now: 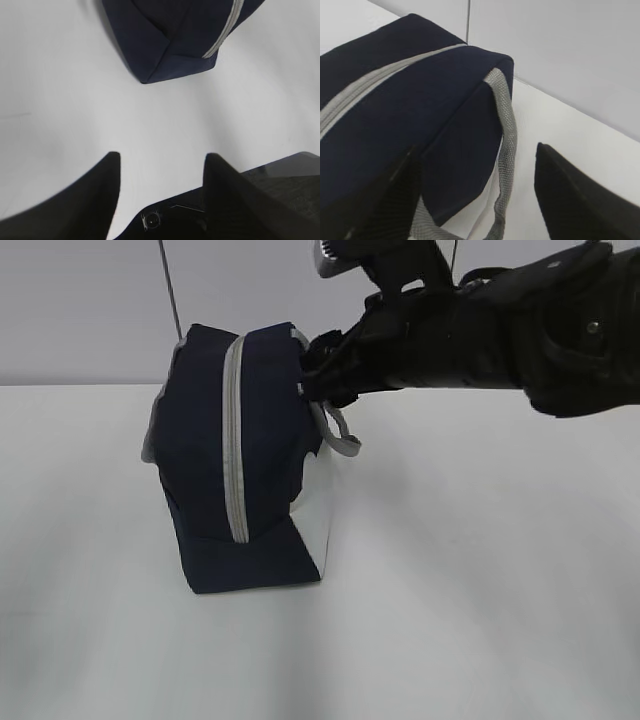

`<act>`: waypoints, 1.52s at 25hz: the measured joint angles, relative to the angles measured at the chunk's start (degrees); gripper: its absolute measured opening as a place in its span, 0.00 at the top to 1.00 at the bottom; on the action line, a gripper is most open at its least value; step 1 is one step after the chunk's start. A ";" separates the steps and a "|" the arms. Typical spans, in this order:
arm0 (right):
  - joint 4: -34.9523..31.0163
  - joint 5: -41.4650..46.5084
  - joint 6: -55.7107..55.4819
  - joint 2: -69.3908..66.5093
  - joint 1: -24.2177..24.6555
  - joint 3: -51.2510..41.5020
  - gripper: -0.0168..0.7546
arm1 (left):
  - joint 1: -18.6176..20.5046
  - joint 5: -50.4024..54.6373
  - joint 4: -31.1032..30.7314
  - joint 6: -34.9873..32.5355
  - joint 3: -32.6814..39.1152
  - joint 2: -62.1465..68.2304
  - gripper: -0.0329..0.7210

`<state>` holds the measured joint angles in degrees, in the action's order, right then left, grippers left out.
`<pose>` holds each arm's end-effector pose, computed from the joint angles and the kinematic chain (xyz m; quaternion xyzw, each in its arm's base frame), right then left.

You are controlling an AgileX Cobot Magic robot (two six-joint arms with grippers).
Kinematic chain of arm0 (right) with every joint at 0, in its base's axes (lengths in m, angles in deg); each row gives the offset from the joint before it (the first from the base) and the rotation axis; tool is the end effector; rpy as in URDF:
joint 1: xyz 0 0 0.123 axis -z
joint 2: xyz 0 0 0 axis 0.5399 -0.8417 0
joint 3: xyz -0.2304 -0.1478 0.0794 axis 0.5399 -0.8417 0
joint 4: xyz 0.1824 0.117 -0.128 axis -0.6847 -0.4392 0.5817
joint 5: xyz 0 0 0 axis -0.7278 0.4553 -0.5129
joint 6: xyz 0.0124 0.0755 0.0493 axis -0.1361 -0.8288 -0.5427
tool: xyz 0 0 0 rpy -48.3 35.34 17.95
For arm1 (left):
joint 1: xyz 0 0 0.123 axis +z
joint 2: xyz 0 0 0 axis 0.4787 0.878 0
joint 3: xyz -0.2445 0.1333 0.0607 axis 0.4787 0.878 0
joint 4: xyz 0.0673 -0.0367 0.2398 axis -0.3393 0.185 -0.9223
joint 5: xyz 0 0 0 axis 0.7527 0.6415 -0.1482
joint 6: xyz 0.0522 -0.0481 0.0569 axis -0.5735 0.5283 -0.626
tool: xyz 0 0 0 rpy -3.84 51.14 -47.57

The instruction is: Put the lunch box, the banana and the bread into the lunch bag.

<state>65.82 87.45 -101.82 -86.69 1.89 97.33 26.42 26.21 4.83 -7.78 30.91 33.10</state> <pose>0.3336 0.1887 0.2789 -0.2807 0.7871 0.0507 0.5469 0.1024 -0.0386 0.2983 0.0802 0.9188 -0.1899 0.3367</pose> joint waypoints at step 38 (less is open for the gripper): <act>-106.23 56.36 98.39 44.53 -5.42 -8.09 0.37 | 0.00 11.03 -10.71 3.75 0.91 -14.61 0.45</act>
<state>-40.42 143.81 -3.43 -42.16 -3.52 89.24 26.42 37.24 -5.88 -4.04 31.82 18.48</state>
